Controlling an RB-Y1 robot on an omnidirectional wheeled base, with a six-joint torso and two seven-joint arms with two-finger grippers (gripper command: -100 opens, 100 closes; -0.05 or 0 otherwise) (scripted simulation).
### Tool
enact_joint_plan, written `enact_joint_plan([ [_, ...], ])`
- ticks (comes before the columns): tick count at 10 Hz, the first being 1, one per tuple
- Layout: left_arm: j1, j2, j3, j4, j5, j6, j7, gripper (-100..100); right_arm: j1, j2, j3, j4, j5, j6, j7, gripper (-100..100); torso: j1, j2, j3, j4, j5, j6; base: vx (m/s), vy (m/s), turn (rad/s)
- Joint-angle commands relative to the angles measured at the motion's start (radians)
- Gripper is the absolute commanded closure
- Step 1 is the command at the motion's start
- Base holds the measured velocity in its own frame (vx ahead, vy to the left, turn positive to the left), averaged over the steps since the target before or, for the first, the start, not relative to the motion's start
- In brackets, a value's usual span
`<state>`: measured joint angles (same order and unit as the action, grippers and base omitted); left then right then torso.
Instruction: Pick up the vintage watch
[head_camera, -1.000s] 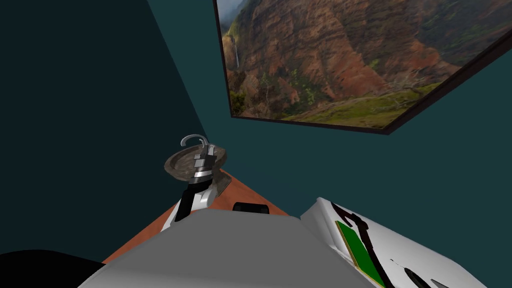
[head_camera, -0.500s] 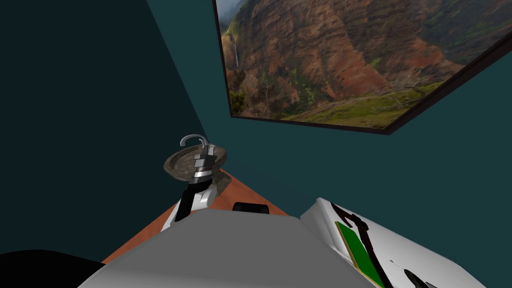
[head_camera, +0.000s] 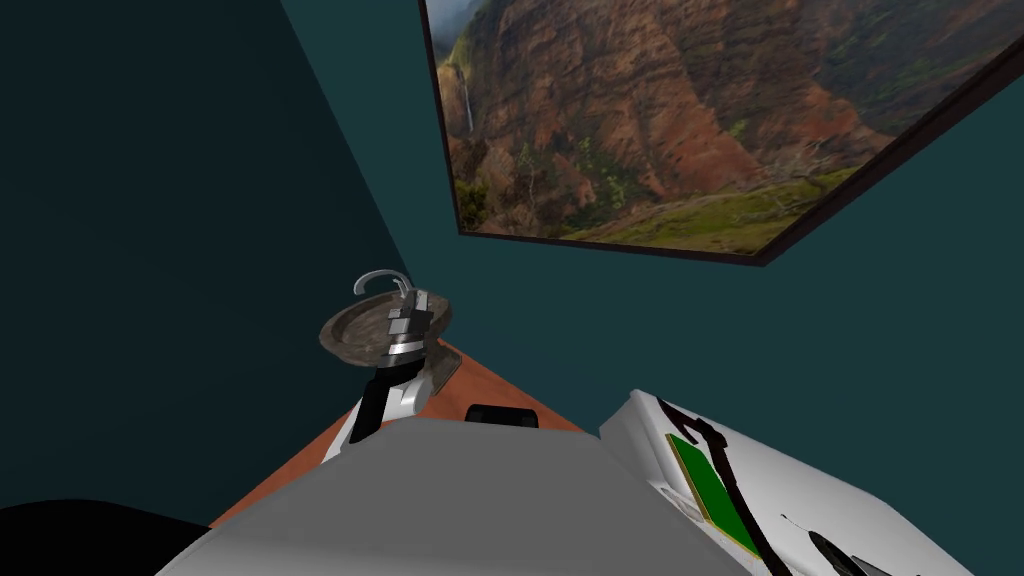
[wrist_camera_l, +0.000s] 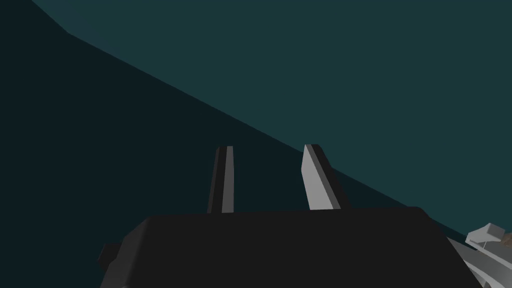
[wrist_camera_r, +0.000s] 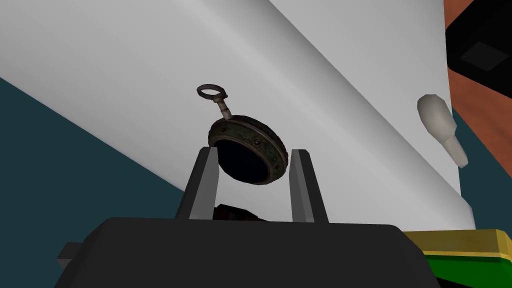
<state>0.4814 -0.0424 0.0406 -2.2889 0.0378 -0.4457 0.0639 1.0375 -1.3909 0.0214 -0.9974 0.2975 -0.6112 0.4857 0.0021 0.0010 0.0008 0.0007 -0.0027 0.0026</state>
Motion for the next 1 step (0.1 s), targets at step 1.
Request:
enact_joint_plan([
  [1, 0.0, 0.0, 0.0, 0.0, 0.0, 0.0, 0.0, 0, 0.0, 0.0, 0.0, 0.0, 0.0, 0.0, 0.0, 0, 0.0, 0.0, 0.0, 0.0, 0.0, 0.0, -0.002, 0.006, -0.001],
])
